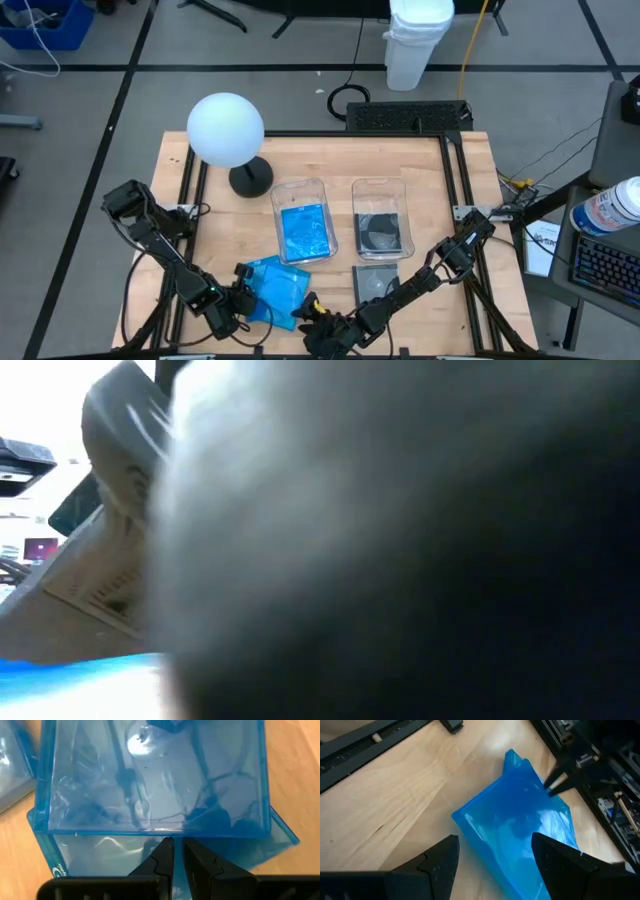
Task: Pick & place jewel cases by type
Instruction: Put the blue CD case into the left transparent bin
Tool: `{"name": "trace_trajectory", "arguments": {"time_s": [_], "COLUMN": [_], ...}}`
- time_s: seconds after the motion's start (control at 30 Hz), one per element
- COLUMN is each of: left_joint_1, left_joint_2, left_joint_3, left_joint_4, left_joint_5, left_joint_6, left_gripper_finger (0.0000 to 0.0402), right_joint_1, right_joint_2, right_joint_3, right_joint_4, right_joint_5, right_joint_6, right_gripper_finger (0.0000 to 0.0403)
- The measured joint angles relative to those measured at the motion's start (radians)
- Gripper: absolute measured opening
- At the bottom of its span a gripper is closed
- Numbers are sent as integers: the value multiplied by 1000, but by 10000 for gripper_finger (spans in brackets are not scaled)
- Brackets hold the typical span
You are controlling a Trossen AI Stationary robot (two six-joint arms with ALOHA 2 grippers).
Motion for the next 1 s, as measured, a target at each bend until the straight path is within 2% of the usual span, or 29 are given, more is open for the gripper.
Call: {"name": "trace_trajectory", "arguments": {"time_s": [0.17,0.33,0.57,0.8,1.0], "left_joint_1": [4,4,11,10,10], "left_joint_2": [0,0,0,0,0], "left_joint_3": [0,0,0,-1,-1], "left_joint_4": [2,17,17,4,-3], "left_joint_5": [-8,-22,-22,-19,-21], "left_joint_6": [0,0,3,0,0], "left_gripper_finger": [46,46,46,46,46], "right_joint_1": [0,0,-18,-30,-64], "right_joint_2": [25,35,42,46,47], "right_joint_3": [0,0,1,-1,-1], "right_joint_4": [-5,5,34,130,133], "right_joint_5": [-50,-9,-51,44,33], "right_joint_6": [-7,-16,-51,-48,13], "right_gripper_finger": [240,240,240,240,240]}}
